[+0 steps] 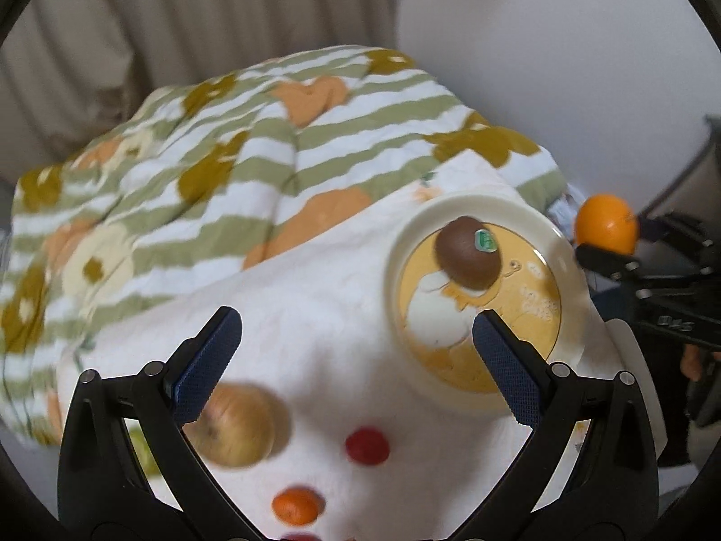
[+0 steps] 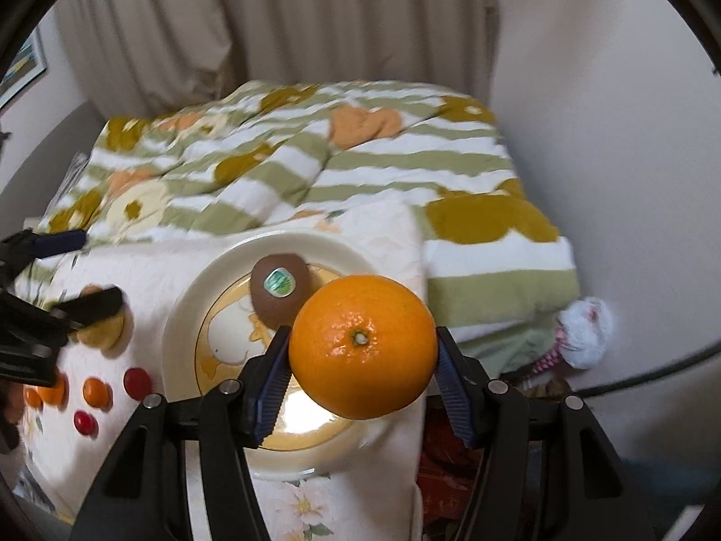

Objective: Organize fruits
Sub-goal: 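Lower the orange onto the duck plate beside the kiwi and open the right tool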

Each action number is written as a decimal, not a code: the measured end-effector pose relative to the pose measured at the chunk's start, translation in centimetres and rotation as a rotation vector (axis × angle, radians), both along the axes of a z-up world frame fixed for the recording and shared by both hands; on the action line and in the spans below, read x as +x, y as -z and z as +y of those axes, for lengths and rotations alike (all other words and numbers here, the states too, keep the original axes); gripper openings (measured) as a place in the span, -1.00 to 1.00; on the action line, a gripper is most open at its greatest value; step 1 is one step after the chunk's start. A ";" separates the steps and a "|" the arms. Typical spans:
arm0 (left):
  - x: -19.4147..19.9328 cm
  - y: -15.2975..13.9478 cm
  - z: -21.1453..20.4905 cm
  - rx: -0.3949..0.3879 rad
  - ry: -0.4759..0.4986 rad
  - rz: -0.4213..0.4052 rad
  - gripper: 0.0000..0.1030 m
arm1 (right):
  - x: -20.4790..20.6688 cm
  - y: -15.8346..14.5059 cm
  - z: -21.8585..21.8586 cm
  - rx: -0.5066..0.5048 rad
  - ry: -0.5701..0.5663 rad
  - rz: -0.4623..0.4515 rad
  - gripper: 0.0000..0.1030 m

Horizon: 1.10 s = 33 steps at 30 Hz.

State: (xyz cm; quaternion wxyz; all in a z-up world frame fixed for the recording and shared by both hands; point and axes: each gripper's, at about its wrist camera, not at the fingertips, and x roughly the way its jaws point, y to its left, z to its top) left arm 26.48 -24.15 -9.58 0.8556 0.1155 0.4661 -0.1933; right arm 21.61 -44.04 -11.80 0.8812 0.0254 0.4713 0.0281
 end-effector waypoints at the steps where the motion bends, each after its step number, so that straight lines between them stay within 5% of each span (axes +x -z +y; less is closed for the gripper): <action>1: -0.1 -0.1 0.4 -0.004 -0.019 0.004 1.00 | 0.3 0.5 0.1 0.006 -0.015 0.009 0.09; 10: -2.8 0.2 5.5 -0.015 -0.197 0.030 1.00 | 1.6 3.4 0.7 -0.025 -0.116 0.020 0.09; 20: -4.6 0.2 7.3 -0.039 -0.277 0.044 1.00 | 2.4 5.3 2.2 -0.108 -0.199 -0.001 0.09; 22: -5.1 0.1 7.4 -0.036 -0.289 0.033 1.00 | 2.1 5.0 2.2 -0.104 -0.194 -0.031 0.26; 24: -5.6 0.0 7.6 -0.031 -0.299 0.030 1.00 | 1.7 4.3 2.4 -0.120 -0.191 -0.068 0.80; 26: -6.1 -0.1 7.7 -0.034 -0.306 0.031 1.00 | 1.3 3.5 2.3 -0.101 -0.198 -0.087 0.95; 33: -7.6 -1.0 7.6 -0.036 -0.306 0.005 1.00 | -0.2 1.9 1.9 -0.061 -0.187 -0.111 0.99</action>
